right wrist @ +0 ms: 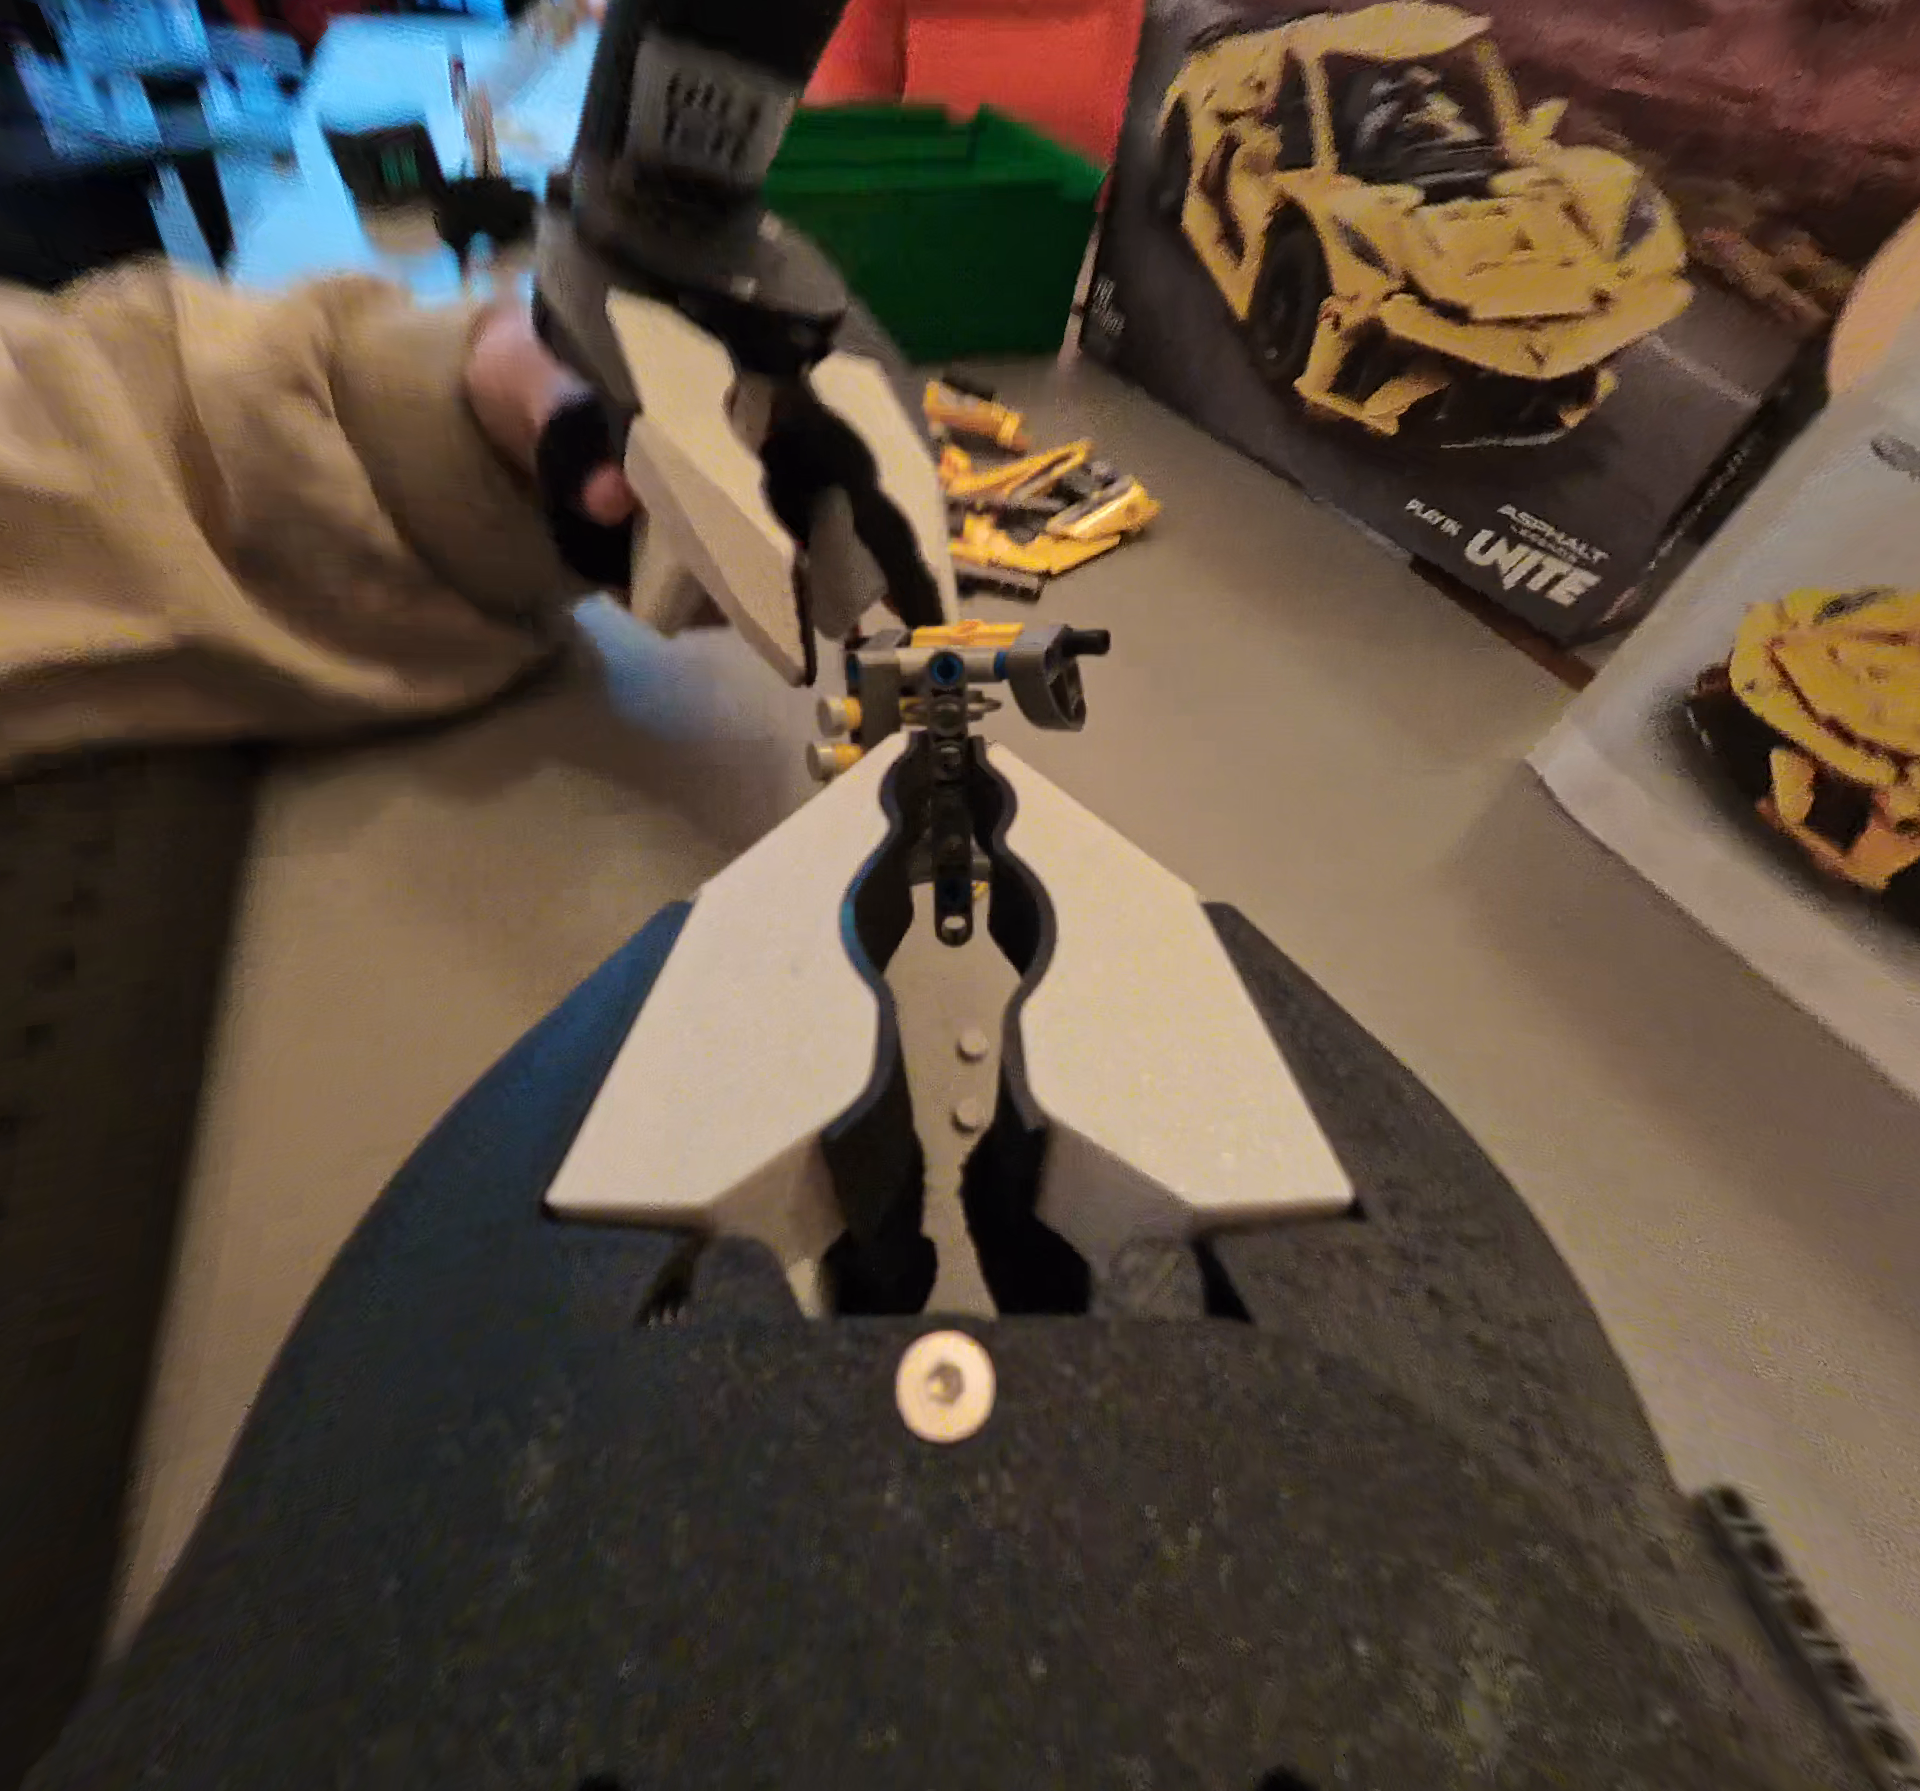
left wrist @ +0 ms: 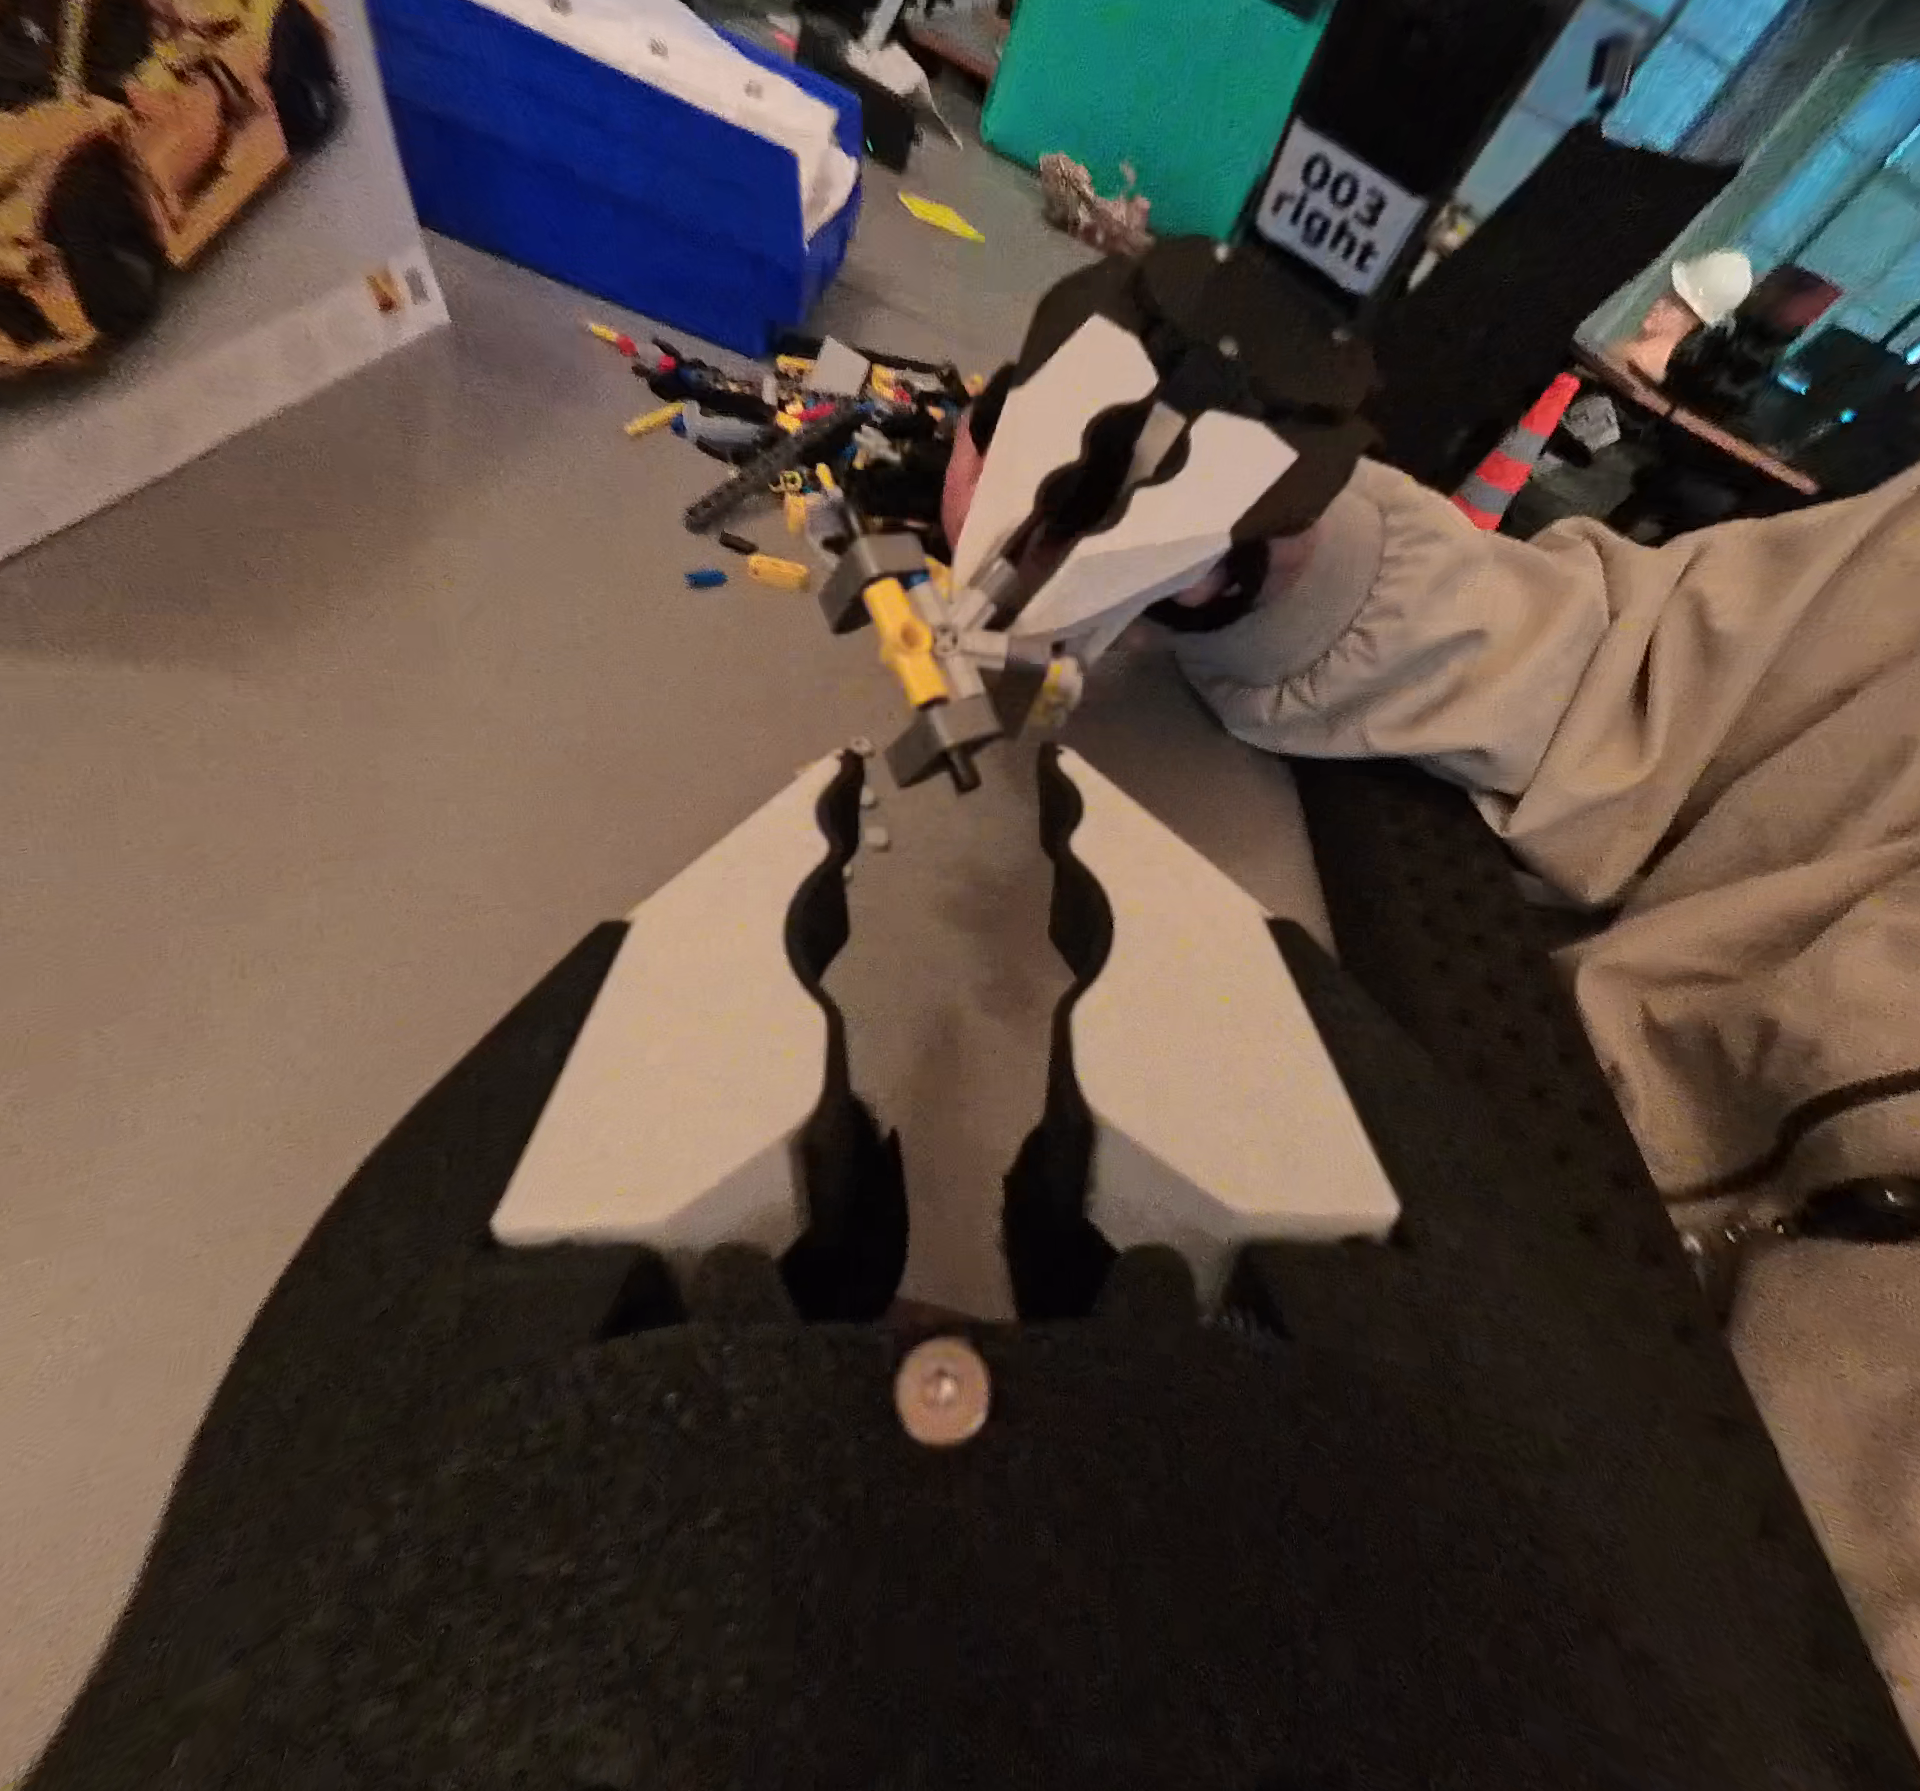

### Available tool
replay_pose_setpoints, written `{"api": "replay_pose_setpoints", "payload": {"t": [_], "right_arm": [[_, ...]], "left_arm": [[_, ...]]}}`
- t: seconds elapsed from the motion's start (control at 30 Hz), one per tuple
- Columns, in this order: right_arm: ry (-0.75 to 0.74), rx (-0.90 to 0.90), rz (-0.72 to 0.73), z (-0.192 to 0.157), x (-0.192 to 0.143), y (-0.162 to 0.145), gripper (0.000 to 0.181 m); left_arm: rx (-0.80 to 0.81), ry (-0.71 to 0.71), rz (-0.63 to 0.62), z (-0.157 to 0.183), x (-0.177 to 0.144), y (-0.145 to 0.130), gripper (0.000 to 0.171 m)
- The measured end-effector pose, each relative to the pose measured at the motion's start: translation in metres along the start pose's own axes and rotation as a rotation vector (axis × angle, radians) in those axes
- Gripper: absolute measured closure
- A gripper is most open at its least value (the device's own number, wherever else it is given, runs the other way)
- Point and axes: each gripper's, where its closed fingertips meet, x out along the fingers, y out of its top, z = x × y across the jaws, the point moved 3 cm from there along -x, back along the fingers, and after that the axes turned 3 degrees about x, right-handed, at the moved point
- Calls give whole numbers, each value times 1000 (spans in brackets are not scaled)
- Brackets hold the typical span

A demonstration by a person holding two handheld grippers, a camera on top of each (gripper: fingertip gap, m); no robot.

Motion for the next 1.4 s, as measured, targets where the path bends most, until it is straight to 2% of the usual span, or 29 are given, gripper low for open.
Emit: {"api": "replay_pose_setpoints", "payload": {"t": [0.1,0.2,0.37,0.67,0.73,0.87,0.9,0.93,1.0,1.07,1.17,1.27,1.33,1.4], "right_arm": [[11,184,114,10,-3,10,176],[106,354,226,8,-4,19,175],[185,508,290,11,-4,21,175],[270,635,293,10,-1,19,175],[282,665,246,12,0,14,175],[316,708,216,15,-3,8,176],[312,701,205,16,-5,6,176],[304,732,293,25,-15,12,176],[351,853,453,50,-48,23,176],[287,804,429,58,-60,15,176],[360,826,470,51,-63,23,176],[422,796,498,40,-60,35,176],[406,841,483,38,-49,31,176],[389,907,493,38,-39,27,176]], "left_arm": [[2,7,40,-1,6,2,138],[49,29,100,4,16,8,138],[50,15,187,11,21,19,138],[-66,-44,242,12,16,28,142],[-29,9,215,7,12,25,155],[8,63,189,4,11,24,155],[4,106,197,-2,6,24,157],[-36,164,257,-14,-6,27,171],[-139,149,422,-31,-38,39,171],[-129,172,438,-39,-50,40,171],[-139,28,351,-18,-25,34,171],[-37,40,276,2,5,28,169],[59,119,262,10,21,31,139],[129,188,257,16,30,33,135]]}}
